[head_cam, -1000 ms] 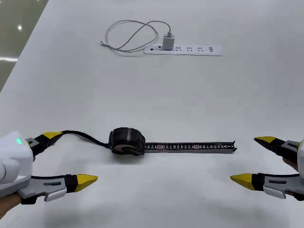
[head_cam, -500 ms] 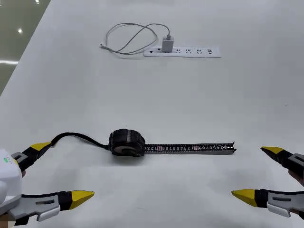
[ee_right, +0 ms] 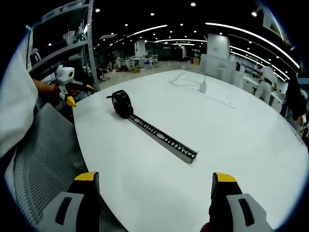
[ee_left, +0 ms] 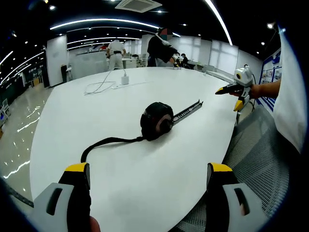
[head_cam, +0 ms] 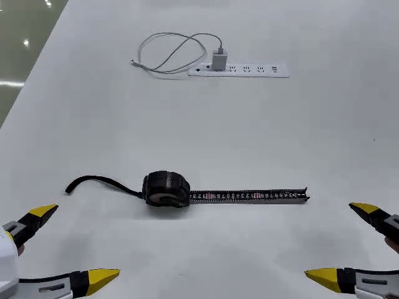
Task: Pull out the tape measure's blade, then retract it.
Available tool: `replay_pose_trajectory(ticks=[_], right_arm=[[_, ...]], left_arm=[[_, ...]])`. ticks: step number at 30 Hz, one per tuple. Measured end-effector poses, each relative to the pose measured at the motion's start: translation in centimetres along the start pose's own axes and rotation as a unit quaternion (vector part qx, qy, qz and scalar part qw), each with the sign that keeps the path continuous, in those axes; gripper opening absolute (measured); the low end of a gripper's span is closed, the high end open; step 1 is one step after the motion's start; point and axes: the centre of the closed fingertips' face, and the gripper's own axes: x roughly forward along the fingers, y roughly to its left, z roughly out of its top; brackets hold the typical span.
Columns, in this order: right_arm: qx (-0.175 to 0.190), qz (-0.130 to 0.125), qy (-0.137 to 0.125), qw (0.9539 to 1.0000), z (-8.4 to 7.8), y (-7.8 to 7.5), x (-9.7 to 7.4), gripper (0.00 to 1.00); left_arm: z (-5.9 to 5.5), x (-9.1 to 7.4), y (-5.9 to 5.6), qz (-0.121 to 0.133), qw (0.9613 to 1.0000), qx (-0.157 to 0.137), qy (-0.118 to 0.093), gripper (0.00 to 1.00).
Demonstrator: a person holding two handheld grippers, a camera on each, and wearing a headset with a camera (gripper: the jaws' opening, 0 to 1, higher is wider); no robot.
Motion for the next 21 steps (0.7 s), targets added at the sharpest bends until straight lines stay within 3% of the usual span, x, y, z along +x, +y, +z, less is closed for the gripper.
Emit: replay_pose_trajectory(ticks=[21], right_arm=[[0.011,-0.007,0.006,0.9999,-1.02,0.22,-0.04,0.99]], left_arm=[[-0.14,0.09,-0.65,-0.007,0.9999,-0.008,0.001,0.99]])
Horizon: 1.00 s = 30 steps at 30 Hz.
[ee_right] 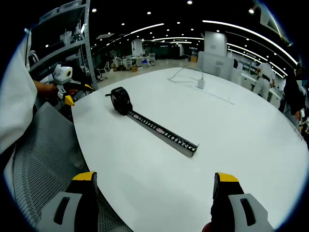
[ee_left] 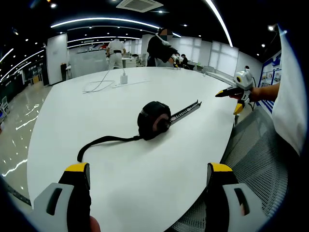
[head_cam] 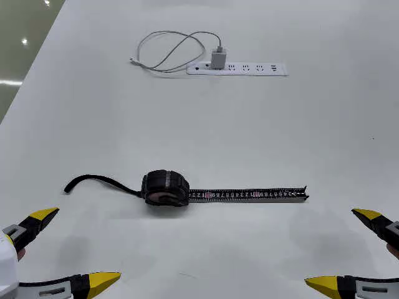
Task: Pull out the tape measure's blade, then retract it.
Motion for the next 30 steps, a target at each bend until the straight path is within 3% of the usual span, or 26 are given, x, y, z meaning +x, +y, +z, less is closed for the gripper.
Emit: replay_pose_trajectory(ticks=[6,12,18,30], right_arm=[[-0.002,-0.001,-0.002,1.0,0.0,-0.1,0.1,0.99],[-0.005,-0.003,-0.002,1.0,0.1,-0.1,0.1,0.99],[-0.005,-0.004,-0.003,1.0,0.1,-0.3,0.1,0.99],[-0.003,-0.005,-0.003,1.0,0.1,-0.7,0.1,0.99]], left_arm=[[-0.2,0.0,-0.3,-0.002,1.0,-0.002,0.001,0.99],[0.6,0.4,-0.5,-0.001,0.9999,-0.011,-0.01,0.98],[1.7,2.1,-1.3,-0.006,0.9996,-0.021,-0.016,0.98],[2.1,4.6,-2.4,-0.015,0.9995,-0.025,-0.005,0.98]])
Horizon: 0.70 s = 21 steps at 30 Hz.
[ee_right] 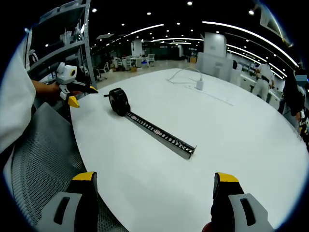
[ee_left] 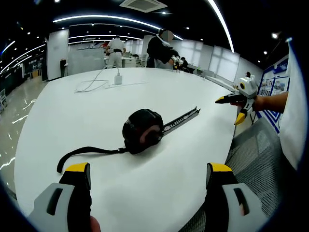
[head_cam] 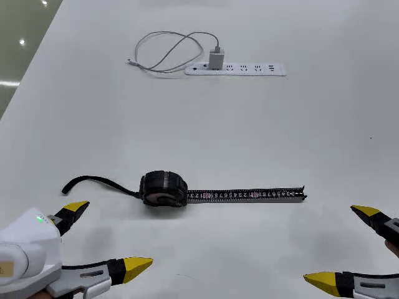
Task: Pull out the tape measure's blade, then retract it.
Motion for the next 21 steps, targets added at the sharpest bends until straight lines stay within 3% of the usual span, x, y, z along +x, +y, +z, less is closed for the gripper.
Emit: replay_pose_trajectory(ticks=[6,12,21], right_arm=[[0.002,0.003,0.001,1.0,0.0,0.1,0.2,0.99],[0.004,0.004,0.001,1.0,-0.1,0.1,0.3,0.99],[0.012,0.004,-0.004,0.9999,-0.1,-0.3,0.4,0.99]], left_arm=[[0.4,0.9,0.5,0.009,0.9999,-0.006,-0.004,0.97],[1.3,2.1,0.0,0.012,0.9999,-0.005,-0.009,0.96],[1.6,3.7,-0.2,0.009,0.9999,-0.008,-0.006,0.96]])
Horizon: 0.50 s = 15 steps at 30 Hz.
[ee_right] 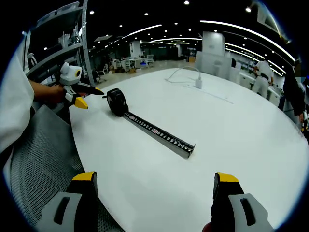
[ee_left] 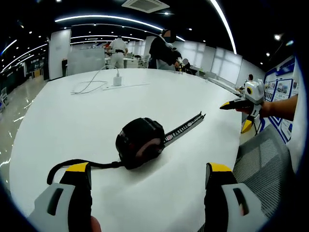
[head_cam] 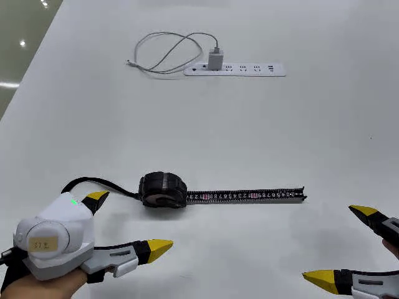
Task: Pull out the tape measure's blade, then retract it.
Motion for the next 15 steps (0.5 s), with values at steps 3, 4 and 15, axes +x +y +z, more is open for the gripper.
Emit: replay_pose_trajectory(ticks=[3,4,15], right_arm=[[0.001,0.0,0.0,1.0,-0.1,-0.1,0.0,0.99],[0.002,-0.001,0.0,1.0,-0.1,-0.2,0.0,0.99],[0.003,-0.003,-0.002,1.0,0.0,-0.4,0.2,0.99]], left_arm=[[0.2,0.4,0.1,0.001,1.0,-0.004,0.001,0.96],[0.3,0.6,0.1,0.001,1.0,-0.006,0.0,0.96],[0.9,2.3,-0.6,-0.006,0.9999,-0.013,0.0,0.96]])
